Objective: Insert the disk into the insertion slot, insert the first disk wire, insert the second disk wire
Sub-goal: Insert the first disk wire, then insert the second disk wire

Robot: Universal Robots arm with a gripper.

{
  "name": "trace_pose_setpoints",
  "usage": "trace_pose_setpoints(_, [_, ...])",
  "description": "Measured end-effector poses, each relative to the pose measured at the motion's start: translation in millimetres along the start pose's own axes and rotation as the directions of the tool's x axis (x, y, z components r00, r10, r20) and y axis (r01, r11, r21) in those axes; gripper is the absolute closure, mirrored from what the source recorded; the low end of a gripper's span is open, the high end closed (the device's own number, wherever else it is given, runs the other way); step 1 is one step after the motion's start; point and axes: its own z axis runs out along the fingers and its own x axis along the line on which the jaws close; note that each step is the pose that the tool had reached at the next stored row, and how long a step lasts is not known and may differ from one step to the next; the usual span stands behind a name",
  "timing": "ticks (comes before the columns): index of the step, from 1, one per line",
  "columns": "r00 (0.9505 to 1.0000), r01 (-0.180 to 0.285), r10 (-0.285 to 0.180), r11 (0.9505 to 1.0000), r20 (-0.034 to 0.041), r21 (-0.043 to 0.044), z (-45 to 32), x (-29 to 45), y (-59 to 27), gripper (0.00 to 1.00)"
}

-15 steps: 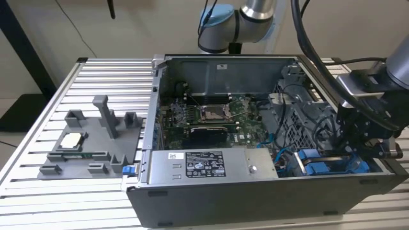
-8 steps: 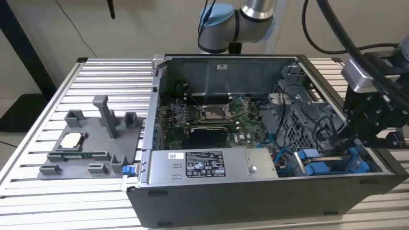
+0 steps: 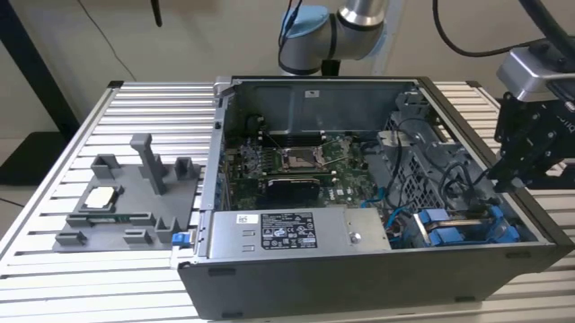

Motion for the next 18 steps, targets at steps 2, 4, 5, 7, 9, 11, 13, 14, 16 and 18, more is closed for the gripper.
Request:
trace_pose_setpoints(2, [1.0, 0.0, 0.0, 1.0, 0.0045, -0.0027, 0.4, -0.4, -8.9, 0.73])
trace_pose_setpoints(4, [1.0, -0.001, 0.001, 1.0, 0.0096, -0.0054, 1.4, -0.6, -17.5, 0.73])
trace_pose_setpoints(5, [0.9999, -0.001, 0.001, 1.0, 0.0145, -0.0063, 1.7, -0.8, -20.8, 0.73])
trace_pose_setpoints(7, [0.9995, -0.002, 0.002, 1.0, 0.0308, -0.0079, 2.2, -1.0, -24.5, 0.73])
trace_pose_setpoints(9, [0.9987, -0.002, 0.003, 0.9999, 0.0499, -0.0105, 2.5, -1.1, -25.2, 0.73])
trace_pose_setpoints(11, [0.9984, -0.004, 0.005, 0.9998, 0.057, -0.0188, 2.9, -1.0, -25.4, 0.73])
trace_pose_setpoints(13, [0.9979, -0.005, 0.007, 0.9996, 0.064, -0.0271, 3.4, -1.0, -25.3, 0.76])
trace_pose_setpoints(14, [0.9978, -0.006, 0.008, 0.9995, 0.0656, -0.0306, 3.9, -0.9, -25.4, 0.76])
trace_pose_setpoints(16, [0.9976, -0.008, 0.01, 0.9994, 0.0687, -0.0351, 5.4, -0.5, -25.6, 0.83])
trace_pose_setpoints(18, [0.9975, -0.008, 0.011, 0.9992, 0.0704, -0.0386, 6.3, 0.0, -25.8, 0.83])
